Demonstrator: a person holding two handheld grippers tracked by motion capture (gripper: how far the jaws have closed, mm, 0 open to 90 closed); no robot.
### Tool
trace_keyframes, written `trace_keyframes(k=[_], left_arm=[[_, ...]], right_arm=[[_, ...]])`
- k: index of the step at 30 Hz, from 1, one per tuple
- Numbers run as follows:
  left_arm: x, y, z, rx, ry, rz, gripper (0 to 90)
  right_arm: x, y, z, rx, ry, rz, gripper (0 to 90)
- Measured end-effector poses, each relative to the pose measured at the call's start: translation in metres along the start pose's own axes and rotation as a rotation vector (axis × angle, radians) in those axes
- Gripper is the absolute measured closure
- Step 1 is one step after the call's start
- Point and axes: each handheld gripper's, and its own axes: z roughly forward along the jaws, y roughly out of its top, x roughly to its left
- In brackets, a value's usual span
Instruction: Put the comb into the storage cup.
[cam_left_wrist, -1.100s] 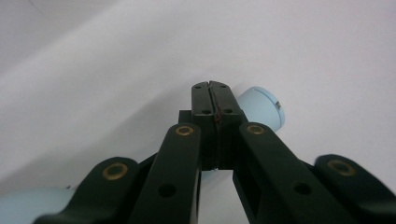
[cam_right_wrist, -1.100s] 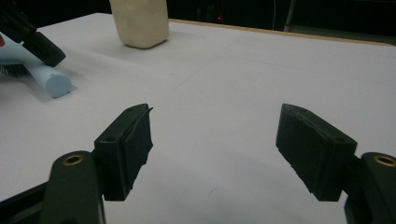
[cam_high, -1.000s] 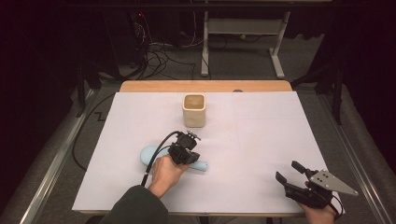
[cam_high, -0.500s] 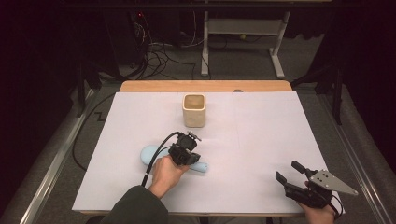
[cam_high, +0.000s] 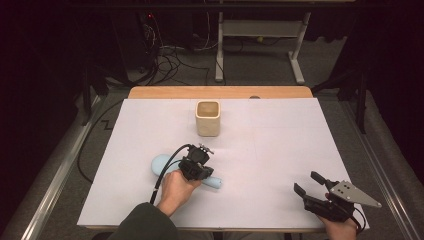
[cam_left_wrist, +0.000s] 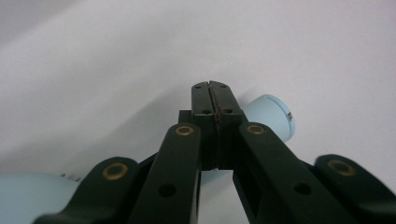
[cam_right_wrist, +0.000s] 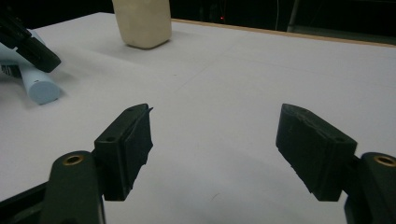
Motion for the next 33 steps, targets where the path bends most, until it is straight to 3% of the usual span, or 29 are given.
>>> trace_keyframes(k=[12, 22, 33], left_arm=[[-0.003, -0.003, 0.002, 0.014, 0.004, 0.012, 89.4], [-0.001, -0.022, -0.008, 0.02, 0.006, 0.022, 89.3], [-0.003, -0.032, -0.013, 0.014, 0.008, 0.029, 88.9]], right_arm=[[0.0, 0.0, 0.001, 0.001, 0.006, -0.002, 27.1], [0.0, 0.001, 0.002, 0.001, 0.005, -0.004, 27.2], [0.0, 0.001, 0.002, 0.002, 0.004, -0.003, 27.2]])
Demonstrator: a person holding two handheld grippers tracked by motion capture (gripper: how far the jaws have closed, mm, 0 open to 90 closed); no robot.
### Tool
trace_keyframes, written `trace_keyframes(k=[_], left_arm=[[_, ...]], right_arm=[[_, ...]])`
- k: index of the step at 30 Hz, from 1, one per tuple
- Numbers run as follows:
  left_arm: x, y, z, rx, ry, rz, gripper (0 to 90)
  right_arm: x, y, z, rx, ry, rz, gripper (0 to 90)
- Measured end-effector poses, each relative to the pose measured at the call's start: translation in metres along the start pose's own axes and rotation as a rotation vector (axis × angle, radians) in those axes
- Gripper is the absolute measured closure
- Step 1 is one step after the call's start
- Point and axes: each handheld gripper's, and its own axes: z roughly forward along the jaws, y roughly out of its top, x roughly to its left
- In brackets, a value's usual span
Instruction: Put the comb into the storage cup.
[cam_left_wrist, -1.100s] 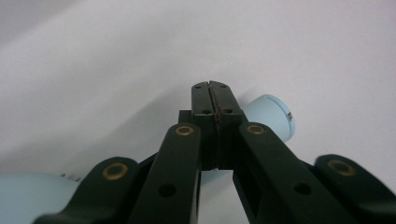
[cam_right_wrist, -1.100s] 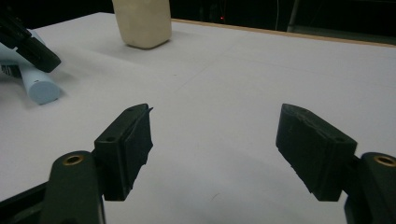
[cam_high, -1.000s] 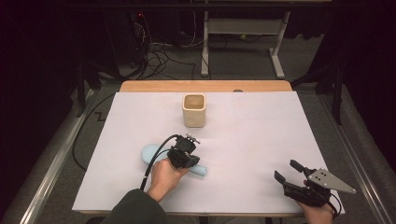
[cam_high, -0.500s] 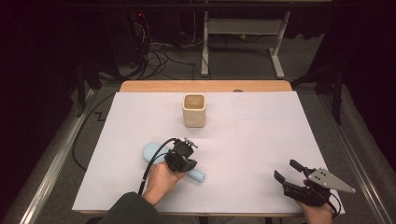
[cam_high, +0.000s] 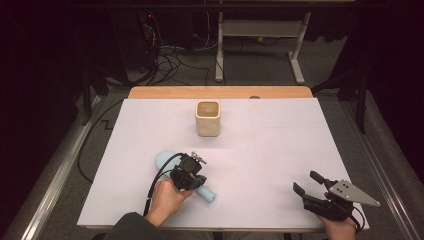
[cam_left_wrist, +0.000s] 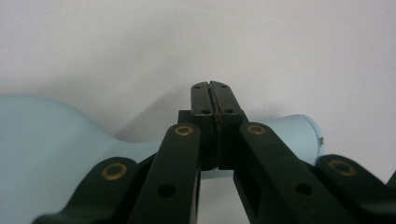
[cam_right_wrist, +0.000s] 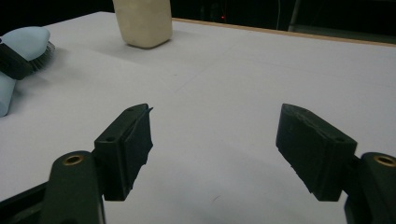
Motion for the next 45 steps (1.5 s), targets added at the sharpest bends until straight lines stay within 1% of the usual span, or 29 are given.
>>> trace_keyframes(k=[5, 16, 20, 37, 45], left_arm=[[0.0, -0.004, -0.002, -0.001, -0.006, 0.0, 88.4], [-0.002, -0.012, -0.005, -0.006, -0.001, 0.004, 88.0], [0.0, -0.016, -0.007, -0.011, -0.001, -0.007, 87.9], [0.005, -0.029, -0.015, -0.021, 0.014, -0.025, 86.2], [0.005, -0.034, -0.019, -0.023, 0.027, -0.023, 86.0]], right_arm=[[0.0, 0.0, 0.0, 0.001, 0.001, 0.0, 27.1], [0.0, 0.0, 0.001, 0.001, 0.002, -0.001, 27.1], [0.0, 0.0, 0.001, 0.001, 0.001, 0.0, 27.2], [0.0, 0.0, 0.001, 0.005, 0.0, -0.001, 27.1], [0.0, 0.0, 0.001, 0.005, 0.0, -0.002, 27.1]])
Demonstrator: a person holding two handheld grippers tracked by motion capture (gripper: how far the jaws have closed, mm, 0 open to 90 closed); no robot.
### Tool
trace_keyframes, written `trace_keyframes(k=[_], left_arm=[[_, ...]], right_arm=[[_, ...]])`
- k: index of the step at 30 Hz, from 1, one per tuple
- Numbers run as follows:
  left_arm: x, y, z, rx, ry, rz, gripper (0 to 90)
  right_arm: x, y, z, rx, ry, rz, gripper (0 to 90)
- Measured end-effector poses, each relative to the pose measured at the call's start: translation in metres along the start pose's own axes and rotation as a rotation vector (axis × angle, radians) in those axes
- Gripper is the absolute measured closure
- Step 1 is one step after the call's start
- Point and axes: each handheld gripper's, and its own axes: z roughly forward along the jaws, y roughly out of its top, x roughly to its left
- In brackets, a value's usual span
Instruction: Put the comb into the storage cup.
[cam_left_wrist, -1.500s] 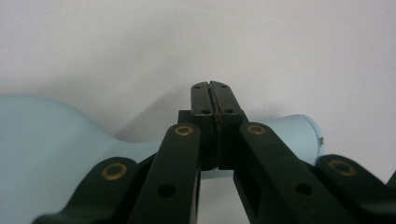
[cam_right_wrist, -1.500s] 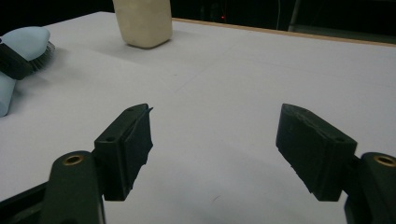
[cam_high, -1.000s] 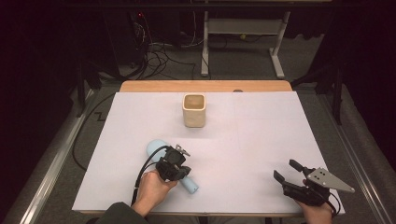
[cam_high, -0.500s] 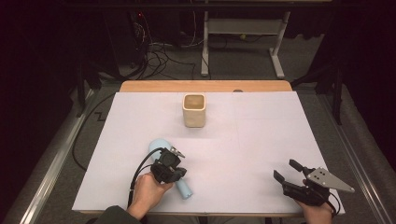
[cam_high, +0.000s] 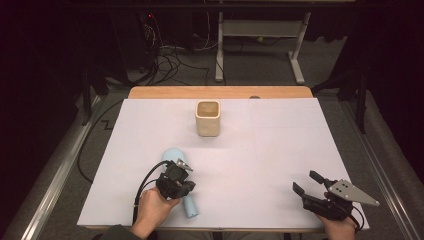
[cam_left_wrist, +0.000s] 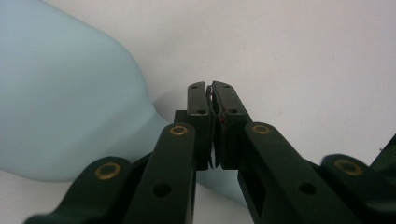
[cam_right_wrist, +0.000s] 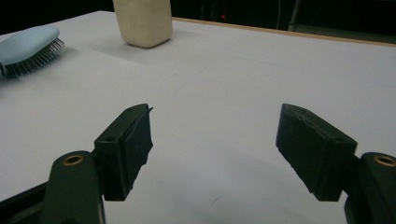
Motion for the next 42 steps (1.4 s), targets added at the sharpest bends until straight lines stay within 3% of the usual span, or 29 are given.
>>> trace_keyframes(k=[28, 34, 42], left_arm=[[0.005, -0.013, -0.01, -0.015, 0.025, -0.031, 84.2], [0.005, -0.013, -0.013, -0.032, 0.011, -0.03, 77.5], [0.003, -0.013, -0.024, -0.061, 0.036, -0.035, 65.7]], right_arm=[[0.0, 0.0, 0.001, 0.0, -0.002, -0.004, 27.1], [0.0, 0.0, 0.002, 0.001, 0.0, -0.002, 27.1], [0.0, 0.0, 0.002, 0.003, 0.002, -0.003, 27.2]])
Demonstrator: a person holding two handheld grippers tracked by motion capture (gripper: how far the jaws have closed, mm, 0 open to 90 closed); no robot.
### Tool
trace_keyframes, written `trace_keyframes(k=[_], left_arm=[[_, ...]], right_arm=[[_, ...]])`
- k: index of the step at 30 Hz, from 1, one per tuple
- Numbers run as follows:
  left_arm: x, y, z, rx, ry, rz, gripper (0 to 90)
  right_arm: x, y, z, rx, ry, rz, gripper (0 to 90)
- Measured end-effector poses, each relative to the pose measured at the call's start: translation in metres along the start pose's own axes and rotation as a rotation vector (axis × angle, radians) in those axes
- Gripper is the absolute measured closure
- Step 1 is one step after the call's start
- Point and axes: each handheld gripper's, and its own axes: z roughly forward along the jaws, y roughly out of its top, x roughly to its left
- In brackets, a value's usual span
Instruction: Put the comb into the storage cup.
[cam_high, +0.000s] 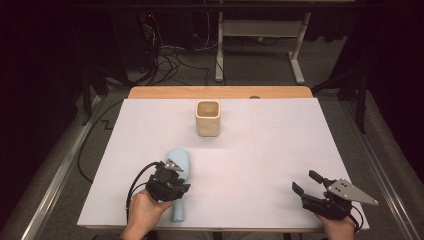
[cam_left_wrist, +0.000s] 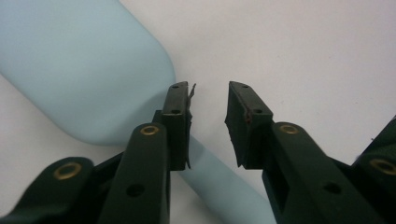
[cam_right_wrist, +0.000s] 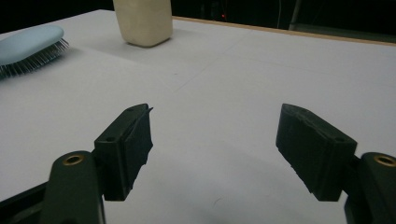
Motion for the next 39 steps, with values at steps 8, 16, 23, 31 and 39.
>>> trace_keyframes(k=[8, 16, 23, 31, 39], left_arm=[[0.004, -0.005, -0.005, -0.021, 0.047, -0.032, 52.9], [0.009, -0.013, -0.007, -0.01, 0.072, -0.078, 42.2], [0.013, -0.019, -0.001, 0.004, 0.068, -0.121, 37.0], [0.012, -0.023, 0.005, -0.002, 0.069, -0.147, 34.4], [0.011, -0.024, 0.005, -0.004, 0.074, -0.167, 33.5]], right_arm=[[0.0, 0.0, 0.0, 0.0, 0.002, 0.003, 27.2], [0.0, 0.0, 0.001, 0.003, 0.0, -0.002, 27.2], [0.001, 0.0, 0.001, 0.004, 0.002, -0.001, 27.2], [0.001, 0.0, 0.002, 0.005, 0.003, -0.002, 27.2], [0.001, 0.0, 0.002, 0.005, 0.004, -0.002, 27.2]])
